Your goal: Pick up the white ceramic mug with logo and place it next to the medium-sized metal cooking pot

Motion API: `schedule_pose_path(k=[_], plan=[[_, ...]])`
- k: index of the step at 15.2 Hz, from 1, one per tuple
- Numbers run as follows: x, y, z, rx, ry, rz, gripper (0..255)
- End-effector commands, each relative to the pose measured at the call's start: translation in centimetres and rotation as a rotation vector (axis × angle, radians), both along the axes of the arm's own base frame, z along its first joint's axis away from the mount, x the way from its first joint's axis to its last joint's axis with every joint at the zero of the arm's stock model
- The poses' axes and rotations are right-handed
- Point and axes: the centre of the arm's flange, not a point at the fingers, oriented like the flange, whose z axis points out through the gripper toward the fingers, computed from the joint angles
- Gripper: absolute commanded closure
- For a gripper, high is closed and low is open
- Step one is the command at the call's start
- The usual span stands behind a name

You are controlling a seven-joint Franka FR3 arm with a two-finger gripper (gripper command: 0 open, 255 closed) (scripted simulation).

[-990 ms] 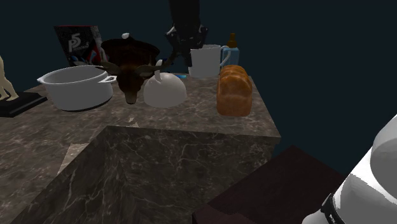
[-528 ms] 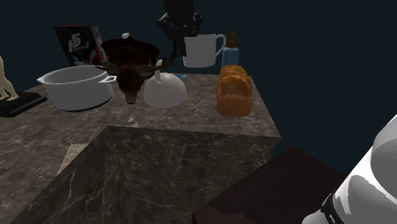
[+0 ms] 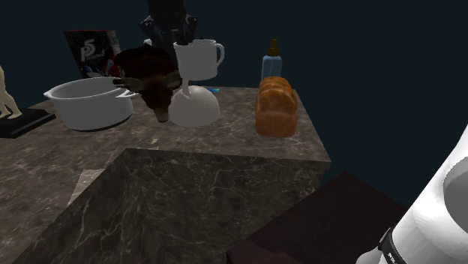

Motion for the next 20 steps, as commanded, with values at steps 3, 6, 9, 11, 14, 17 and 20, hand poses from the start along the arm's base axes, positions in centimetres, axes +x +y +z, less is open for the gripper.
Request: schedule_pose_path(k=[3, 6, 9, 11, 14, 17, 20], plan=[[2.7, 2.5, -0.3, 0.001, -0.001, -0.001, 255], [2.7, 2.5, -1.9, 0.001, -0.001, -0.001, 255], [2.7, 2.5, -3.5, 0.001, -0.001, -0.001, 255], [2.7, 2.5, -4.5, 0.001, -0.001, -0.001, 255], [2.7, 2.5, -6.1, 0.001, -0.001, -0.001, 255], [2.7, 2.5, -7.7, 0.001, -0.001, -0.001, 255], [2.7, 2.5, -9.3, 0.001, -0.001, -0.001, 255]])
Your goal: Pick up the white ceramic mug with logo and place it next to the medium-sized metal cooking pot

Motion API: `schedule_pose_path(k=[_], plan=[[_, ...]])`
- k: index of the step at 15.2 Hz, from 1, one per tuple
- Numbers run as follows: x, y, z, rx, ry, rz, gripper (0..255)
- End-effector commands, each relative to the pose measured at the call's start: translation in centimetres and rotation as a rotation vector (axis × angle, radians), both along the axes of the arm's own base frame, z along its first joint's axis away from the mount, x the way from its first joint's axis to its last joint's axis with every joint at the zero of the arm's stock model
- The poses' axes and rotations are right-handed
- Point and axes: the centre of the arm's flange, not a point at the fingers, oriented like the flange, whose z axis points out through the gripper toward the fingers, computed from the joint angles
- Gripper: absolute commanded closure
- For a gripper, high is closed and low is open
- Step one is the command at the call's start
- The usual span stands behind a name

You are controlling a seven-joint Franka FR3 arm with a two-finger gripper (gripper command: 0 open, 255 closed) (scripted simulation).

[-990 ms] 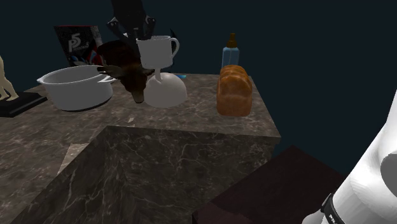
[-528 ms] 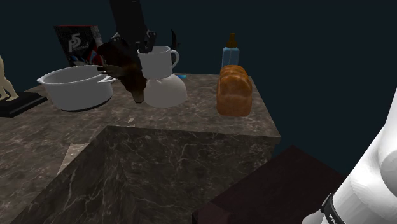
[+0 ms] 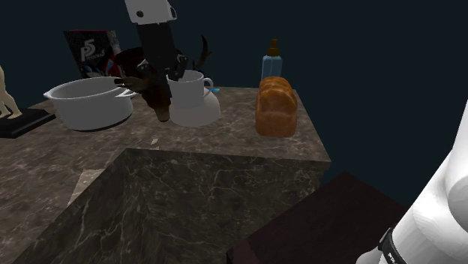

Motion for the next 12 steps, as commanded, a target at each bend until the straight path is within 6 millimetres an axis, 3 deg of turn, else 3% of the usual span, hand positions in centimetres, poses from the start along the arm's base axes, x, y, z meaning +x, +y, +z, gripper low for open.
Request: schedule_pose_path(k=[1, 12], plan=[[0.1, 0.0, -1.0, 0.000, 0.000, 0.000, 255], [0.1, 0.0, -6.8, 0.000, 0.000, 0.000, 255]])
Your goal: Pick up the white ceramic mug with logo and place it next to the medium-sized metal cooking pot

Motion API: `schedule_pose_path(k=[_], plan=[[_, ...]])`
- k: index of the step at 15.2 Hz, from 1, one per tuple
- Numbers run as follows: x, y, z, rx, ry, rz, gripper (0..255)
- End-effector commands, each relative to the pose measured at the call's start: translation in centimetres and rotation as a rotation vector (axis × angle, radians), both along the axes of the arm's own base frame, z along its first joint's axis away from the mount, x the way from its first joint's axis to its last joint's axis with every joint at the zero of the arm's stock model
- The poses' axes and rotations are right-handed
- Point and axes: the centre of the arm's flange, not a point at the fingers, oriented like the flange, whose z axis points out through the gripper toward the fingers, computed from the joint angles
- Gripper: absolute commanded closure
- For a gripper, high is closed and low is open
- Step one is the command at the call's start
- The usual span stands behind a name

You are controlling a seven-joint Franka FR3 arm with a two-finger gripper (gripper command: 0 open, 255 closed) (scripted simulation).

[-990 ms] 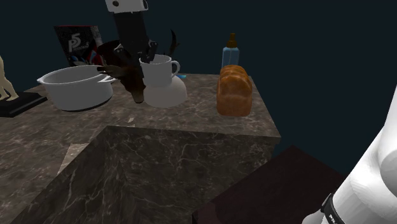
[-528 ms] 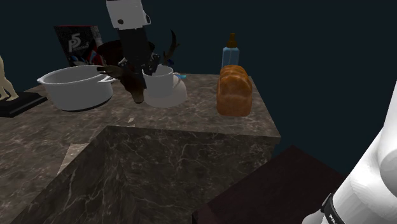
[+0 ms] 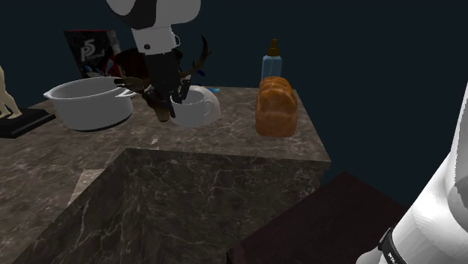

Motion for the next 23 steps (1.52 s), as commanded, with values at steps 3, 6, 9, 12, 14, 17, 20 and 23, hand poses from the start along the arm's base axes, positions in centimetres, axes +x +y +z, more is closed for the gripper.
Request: schedule_pose_path(k=[3, 6, 9, 12, 14, 17, 20, 23], plan=[[0.1, 0.0, -2.2, 0.000, -0.001, 0.000, 255], [0.1, 0.0, -3.8, 0.000, -0.001, 0.000, 255], [0.1, 0.0, -4.5, 0.000, -0.001, 0.000, 255], [0.1, 0.0, -4.5, 0.000, -0.001, 0.000, 255], [0.1, 0.0, -4.5, 0.000, -0.001, 0.000, 255], [0.1, 0.0, -4.5, 0.000, -0.001, 0.000, 0], [0.1, 0.0, -4.5, 0.000, -0.001, 0.000, 0], [0.2, 0.2, -1.9, 0.000, -0.001, 0.000, 0]])
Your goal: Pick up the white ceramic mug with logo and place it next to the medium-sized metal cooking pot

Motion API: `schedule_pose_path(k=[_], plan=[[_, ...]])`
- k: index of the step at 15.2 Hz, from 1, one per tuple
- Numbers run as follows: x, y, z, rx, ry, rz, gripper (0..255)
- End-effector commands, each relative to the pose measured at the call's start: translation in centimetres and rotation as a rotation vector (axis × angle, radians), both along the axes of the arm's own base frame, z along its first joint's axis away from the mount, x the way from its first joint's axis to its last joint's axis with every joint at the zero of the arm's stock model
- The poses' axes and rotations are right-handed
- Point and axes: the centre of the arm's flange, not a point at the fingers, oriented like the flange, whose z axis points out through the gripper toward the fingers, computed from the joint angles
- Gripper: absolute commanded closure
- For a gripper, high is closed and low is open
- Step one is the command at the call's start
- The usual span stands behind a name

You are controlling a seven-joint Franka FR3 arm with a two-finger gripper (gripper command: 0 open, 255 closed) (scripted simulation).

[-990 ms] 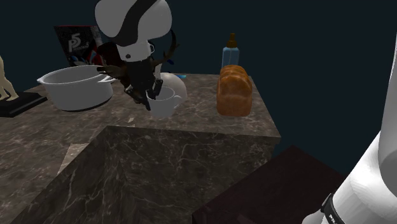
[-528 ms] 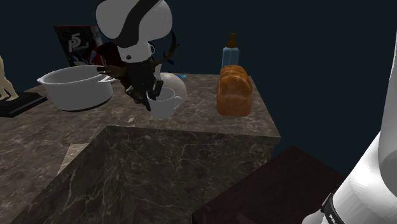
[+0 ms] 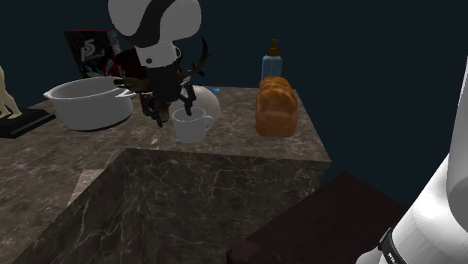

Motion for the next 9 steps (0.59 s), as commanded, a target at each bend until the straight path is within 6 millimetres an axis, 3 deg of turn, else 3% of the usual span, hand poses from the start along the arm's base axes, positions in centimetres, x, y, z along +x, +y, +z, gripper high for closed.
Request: schedule_pose_path(k=[1, 2, 9], plan=[[0.2, 0.0, 2.4, 0.000, 0.001, 0.000, 0], [0.2, 0.1, 3.4, 0.000, 0.001, 0.000, 0], [0.2, 0.1, 3.4, 0.000, 0.001, 0.000, 0]])
